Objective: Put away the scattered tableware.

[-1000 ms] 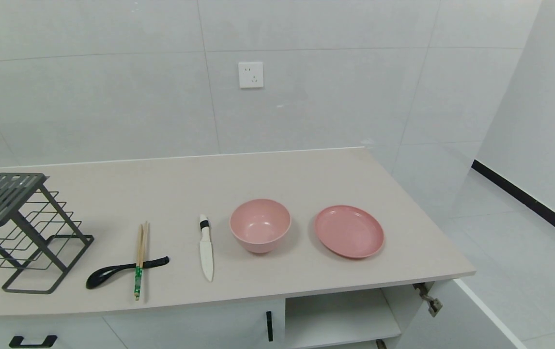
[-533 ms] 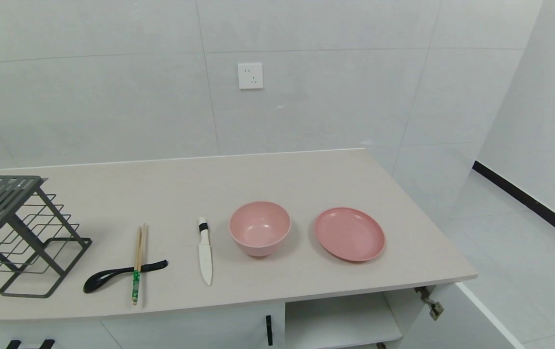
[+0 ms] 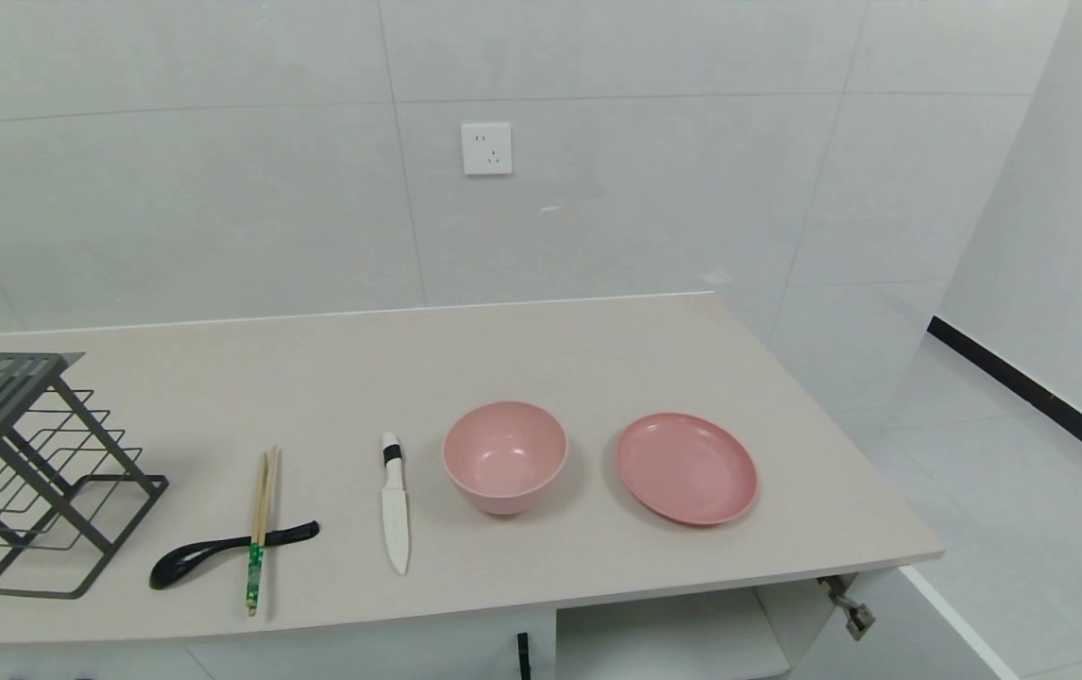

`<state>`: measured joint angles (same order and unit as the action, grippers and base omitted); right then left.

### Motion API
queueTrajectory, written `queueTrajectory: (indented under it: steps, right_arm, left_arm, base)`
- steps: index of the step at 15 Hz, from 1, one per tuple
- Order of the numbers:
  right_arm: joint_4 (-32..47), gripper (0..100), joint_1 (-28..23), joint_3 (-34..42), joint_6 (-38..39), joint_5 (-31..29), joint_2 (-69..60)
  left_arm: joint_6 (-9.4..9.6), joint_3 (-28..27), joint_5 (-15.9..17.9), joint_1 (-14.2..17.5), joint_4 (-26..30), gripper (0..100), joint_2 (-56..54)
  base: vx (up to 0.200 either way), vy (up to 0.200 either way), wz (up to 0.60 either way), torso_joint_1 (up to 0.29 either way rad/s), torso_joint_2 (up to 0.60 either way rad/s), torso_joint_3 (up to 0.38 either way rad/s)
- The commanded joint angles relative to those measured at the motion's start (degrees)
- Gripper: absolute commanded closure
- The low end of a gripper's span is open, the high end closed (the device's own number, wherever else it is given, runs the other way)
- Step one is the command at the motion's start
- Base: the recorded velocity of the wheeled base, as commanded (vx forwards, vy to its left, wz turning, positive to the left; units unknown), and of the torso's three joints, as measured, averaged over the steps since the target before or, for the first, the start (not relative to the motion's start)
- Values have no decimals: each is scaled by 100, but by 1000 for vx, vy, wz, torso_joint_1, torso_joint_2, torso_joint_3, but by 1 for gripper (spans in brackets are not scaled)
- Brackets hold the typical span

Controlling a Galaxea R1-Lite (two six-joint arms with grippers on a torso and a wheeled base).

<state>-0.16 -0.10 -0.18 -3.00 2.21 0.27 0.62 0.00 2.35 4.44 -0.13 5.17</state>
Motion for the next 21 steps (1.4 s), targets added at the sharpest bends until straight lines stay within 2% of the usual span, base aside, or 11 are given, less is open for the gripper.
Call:
queueTrajectory:
  steps: [1,2,3,4,8,9,11,13,15,21]
  right_arm:
    - [-371,0,1,-70,-8,43,0]
    - [-1074,0,-17,-562,54,131,8]
    - [-969,0,-61,-1133,54,474,131]
    - [-810,0,-96,-1309,63,702,228]
    - [51,0,-122,-1186,71,1924,553]
    - [77,0,-105,-1300,80,2223,1248]
    - [69,0,1,-1406,80,2284,1801]
    - [7,0,344,-1423,80,2311,2399]
    - [-186,0,405,-1414,71,2311,2768]
    - [-1329,0,432,-1335,54,2319,4535]
  left_arm:
    - [-1,0,2,40,-13,0,19]
    - [-1,0,2,40,-13,0,19]
    - [-1,0,2,40,-13,0,19]
    - [-1,0,2,48,-13,0,19]
    - [8,0,2,48,-13,0,19]
    - [8,0,2,48,-4,0,19]
    - [8,0,2,48,-4,0,19]
    - [8,0,2,48,-4,0,19]
    - [-1,0,2,48,-4,0,19]
    - [-1,0,2,48,5,0,19]
  base:
    - [0,0,0,0,0,0]
    - [0,0,0,0,0,0]
    - [0,0,0,0,0,0]
    - [0,0,0,0,0,0]
    - [0,0,0,0,0,0]
    - [0,0,0,0,0,0]
    - [0,0,0,0,0,0]
    - [0,0,0,0,0,0]
    - [0,0,0,0,0,0]
    - [0,0,0,0,0,0]
